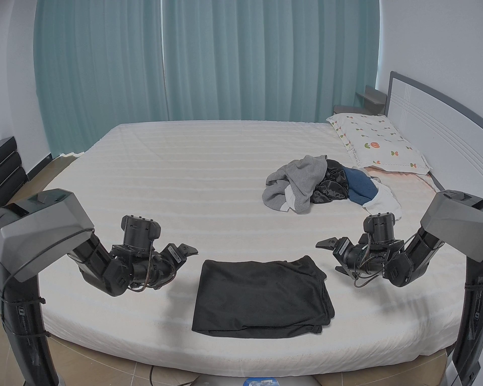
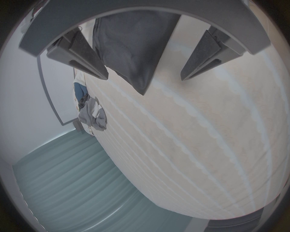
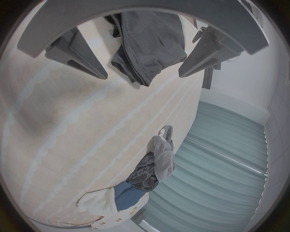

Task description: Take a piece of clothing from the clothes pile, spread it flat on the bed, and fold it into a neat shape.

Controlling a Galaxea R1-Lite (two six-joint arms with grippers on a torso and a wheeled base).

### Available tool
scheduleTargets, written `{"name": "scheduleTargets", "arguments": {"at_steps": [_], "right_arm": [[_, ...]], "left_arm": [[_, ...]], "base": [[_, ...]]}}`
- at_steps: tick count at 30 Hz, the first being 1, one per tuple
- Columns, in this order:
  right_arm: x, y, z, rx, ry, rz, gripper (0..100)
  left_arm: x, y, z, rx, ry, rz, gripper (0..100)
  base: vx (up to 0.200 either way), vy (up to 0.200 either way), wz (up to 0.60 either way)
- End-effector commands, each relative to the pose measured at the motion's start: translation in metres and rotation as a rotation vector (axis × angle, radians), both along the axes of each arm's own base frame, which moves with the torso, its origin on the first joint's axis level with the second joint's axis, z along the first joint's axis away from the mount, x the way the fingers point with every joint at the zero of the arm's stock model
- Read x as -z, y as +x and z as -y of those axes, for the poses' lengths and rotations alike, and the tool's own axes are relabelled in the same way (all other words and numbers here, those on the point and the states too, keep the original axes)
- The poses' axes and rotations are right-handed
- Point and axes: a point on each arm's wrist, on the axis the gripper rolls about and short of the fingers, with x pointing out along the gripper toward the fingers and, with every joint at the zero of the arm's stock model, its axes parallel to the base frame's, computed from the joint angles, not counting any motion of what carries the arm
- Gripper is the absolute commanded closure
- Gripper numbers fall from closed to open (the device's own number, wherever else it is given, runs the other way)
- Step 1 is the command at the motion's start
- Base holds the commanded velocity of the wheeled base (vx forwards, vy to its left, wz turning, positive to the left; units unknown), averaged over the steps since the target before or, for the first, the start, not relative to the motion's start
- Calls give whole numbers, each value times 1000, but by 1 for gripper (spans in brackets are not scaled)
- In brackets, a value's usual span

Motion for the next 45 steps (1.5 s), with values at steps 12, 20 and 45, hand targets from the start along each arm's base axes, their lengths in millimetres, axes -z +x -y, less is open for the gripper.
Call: {"name": "scheduleTargets", "arguments": {"at_steps": [12, 20, 45], "right_arm": [[21, 8, -19, -38, -1, -11, 0], [28, 15, -26, -45, -3, 22, 0], [29, 17, -15, -19, -12, 32, 100]], "left_arm": [[49, 43, 60, 44, 183, 57, 100], [51, 47, 58, -20, 187, 63, 100], [50, 44, 54, -60, 169, 45, 100]], "base": [[0, 0, 0], [0, 0, 0], [0, 0, 0]]}}
